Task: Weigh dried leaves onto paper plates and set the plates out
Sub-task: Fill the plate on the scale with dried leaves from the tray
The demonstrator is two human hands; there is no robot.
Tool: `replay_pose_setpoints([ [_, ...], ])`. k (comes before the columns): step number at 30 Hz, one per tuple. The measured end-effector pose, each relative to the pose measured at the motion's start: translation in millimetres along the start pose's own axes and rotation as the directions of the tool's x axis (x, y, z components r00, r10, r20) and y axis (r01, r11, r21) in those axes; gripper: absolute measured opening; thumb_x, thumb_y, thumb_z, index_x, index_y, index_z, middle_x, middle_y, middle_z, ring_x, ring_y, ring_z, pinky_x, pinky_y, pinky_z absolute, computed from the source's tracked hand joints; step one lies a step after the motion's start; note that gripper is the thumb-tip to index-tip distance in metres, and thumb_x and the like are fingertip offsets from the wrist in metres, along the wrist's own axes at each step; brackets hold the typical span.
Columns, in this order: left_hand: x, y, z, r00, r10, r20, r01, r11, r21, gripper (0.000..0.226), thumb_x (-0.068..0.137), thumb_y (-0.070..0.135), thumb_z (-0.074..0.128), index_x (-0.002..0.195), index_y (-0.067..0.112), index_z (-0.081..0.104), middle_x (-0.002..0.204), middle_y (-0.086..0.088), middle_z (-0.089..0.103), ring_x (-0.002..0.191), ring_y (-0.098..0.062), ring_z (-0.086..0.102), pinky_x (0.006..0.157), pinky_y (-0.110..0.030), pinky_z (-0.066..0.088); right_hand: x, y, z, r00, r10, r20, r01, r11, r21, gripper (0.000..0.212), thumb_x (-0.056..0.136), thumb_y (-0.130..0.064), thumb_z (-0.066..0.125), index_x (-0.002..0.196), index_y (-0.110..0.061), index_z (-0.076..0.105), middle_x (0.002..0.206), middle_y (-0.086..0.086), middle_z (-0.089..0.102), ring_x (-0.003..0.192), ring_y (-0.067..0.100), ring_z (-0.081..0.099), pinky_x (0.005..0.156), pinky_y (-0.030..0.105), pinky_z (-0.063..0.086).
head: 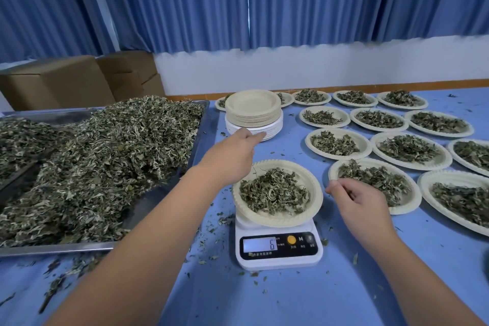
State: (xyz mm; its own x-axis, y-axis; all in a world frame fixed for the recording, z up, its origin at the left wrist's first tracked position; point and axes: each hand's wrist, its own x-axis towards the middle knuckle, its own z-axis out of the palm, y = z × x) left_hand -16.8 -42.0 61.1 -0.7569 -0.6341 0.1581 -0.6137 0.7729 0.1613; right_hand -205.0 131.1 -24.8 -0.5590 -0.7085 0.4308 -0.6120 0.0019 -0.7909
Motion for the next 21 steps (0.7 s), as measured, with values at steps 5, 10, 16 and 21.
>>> replay_pose_setpoints([
  [5, -32, -11, -1, 0.995, -0.062, -0.075, 0.048, 0.985, -0.168, 0.041, 0.101, 0.026, 0.045, 0.142, 0.028, 0.043, 0.138, 0.005, 0.043, 0.105, -0.015, 0.053, 0.094, -0.04, 0.047, 0, -2, 1, 1.0, -0.002, 0.009, 0.002, 1.0, 0.0, 0.03, 0.095, -0.02, 0.055, 0.067, -0.022, 0.066, 0.054, -0.013, 0.053, 0.053, 0.002, 0.048, 0.05, 0.012, 0.035],
  [10, -82, -35, -9, 0.96, -0.209, -0.187, 0.179, 0.969, -0.168, 0.024, 0.098, 0.027, 0.05, 0.115, 0.028, 0.066, 0.101, 0.012, 0.057, 0.088, -0.011, 0.056, 0.083, -0.036, 0.051, -2, -6, 0, 1.0, -0.014, 0.003, 0.014, 1.0, 0.004, 0.031, 0.095, -0.021, 0.055, 0.067, -0.029, 0.066, 0.059, -0.014, 0.058, 0.054, 0.001, 0.051, 0.051, 0.012, 0.036],
  [16, -140, -72, -9, 0.857, -0.488, -0.164, 0.502, 0.863, 0.054, 0.028, 0.095, 0.043, 0.048, 0.115, 0.03, 0.063, 0.106, 0.006, 0.053, 0.095, -0.017, 0.056, 0.078, -0.033, 0.05, -5, -8, -2, 1.0, -0.029, 0.009, 0.03, 0.999, -0.025, 0.03, 0.095, -0.019, 0.055, 0.069, -0.02, 0.067, 0.052, -0.018, 0.053, 0.053, -0.001, 0.05, 0.049, 0.011, 0.034],
  [21, -158, -87, -6, 0.726, -0.688, 0.016, 0.65, 0.694, 0.31, 0.051, 0.092, 0.065, 0.033, 0.124, 0.029, 0.053, 0.121, -0.003, 0.05, 0.108, -0.029, 0.056, 0.091, -0.043, 0.047, -7, -7, -3, 1.0, -0.017, 0.008, 0.018, 1.0, -0.023, 0.029, 0.096, -0.02, 0.055, 0.069, -0.024, 0.066, 0.049, -0.024, 0.052, 0.051, -0.007, 0.05, 0.049, 0.007, 0.034],
])
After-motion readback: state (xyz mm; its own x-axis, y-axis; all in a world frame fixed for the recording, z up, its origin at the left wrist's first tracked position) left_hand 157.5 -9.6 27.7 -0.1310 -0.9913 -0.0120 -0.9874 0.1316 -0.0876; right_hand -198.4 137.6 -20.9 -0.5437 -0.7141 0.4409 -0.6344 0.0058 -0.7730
